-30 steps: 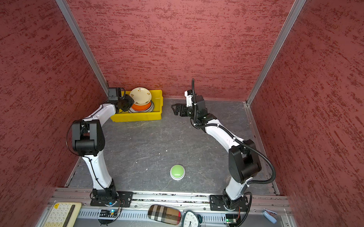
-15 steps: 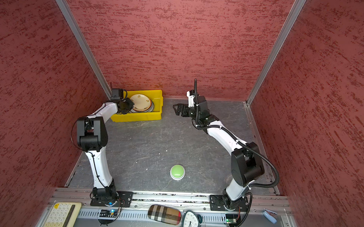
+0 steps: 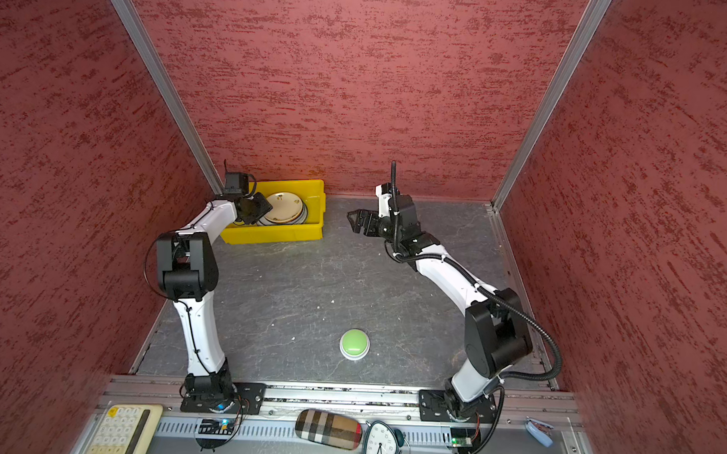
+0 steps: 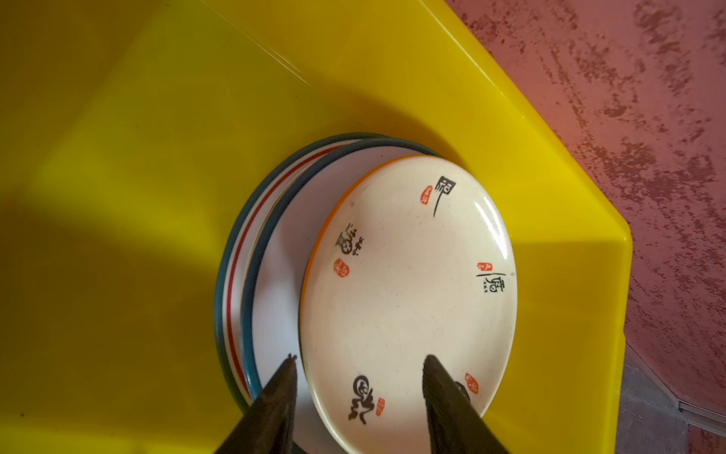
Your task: Place the plates into the plastic bin on the countertop
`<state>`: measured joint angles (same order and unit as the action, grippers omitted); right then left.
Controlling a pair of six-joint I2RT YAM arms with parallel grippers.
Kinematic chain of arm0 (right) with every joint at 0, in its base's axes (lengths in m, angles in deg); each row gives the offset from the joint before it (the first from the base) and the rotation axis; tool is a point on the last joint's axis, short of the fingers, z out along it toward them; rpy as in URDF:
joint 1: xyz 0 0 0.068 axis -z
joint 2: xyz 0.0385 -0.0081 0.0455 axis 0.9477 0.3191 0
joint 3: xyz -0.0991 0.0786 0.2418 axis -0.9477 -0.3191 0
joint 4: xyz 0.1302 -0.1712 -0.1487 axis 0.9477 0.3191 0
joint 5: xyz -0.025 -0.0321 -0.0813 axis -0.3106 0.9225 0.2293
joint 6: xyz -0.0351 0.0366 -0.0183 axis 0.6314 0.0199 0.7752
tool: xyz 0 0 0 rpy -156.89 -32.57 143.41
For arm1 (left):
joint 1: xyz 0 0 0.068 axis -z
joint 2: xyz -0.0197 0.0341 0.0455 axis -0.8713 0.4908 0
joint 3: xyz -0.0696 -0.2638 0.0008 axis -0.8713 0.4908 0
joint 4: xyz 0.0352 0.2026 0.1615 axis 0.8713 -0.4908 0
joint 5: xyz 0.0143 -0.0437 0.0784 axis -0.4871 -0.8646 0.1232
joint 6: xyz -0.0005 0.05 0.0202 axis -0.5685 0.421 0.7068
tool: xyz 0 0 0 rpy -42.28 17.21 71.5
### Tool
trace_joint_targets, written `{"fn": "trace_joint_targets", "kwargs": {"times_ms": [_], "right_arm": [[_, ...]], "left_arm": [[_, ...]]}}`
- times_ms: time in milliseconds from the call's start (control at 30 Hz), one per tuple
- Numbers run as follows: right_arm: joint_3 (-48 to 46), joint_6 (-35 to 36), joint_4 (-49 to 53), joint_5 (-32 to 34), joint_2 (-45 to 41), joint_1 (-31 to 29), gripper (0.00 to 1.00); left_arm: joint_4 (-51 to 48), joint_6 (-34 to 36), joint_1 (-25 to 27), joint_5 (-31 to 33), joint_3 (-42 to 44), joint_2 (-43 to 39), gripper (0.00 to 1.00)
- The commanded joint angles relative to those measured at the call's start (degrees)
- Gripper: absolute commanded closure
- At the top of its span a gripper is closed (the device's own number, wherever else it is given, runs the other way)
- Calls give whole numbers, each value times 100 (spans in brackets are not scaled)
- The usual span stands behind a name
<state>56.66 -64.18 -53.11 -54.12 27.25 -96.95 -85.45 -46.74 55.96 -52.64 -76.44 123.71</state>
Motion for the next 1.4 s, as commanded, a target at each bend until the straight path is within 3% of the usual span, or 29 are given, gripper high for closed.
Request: {"fn": "trace_joint_targets", "kwargs": {"times_ms": [0, 200, 500, 800, 1233, 1367], "right_arm": [[-76, -77, -78, -54, -225, 42, 1], [-322, -178, -153, -161, -517, 51, 1], [-831, -470, -384, -279, -1161, 189, 1], [-1217, -379, 103, -49, -1982, 262, 1], [-1939, 282, 806, 1278, -3266, 297, 1], [-2386, 581, 629, 1900, -3716, 297, 1]], "left_arm": [[-64, 141, 8, -12, -89, 77, 35], [455, 670, 191, 316, 589, -781, 1], [1022, 594, 255, 402, 1639, -2024, 1], [1474, 424, 443, 536, 3035, -3415, 1], [1714, 506, 659, 916, 5533, -6120, 1], [2484, 1118, 680, 1019, 6537, -6851, 1]]}}
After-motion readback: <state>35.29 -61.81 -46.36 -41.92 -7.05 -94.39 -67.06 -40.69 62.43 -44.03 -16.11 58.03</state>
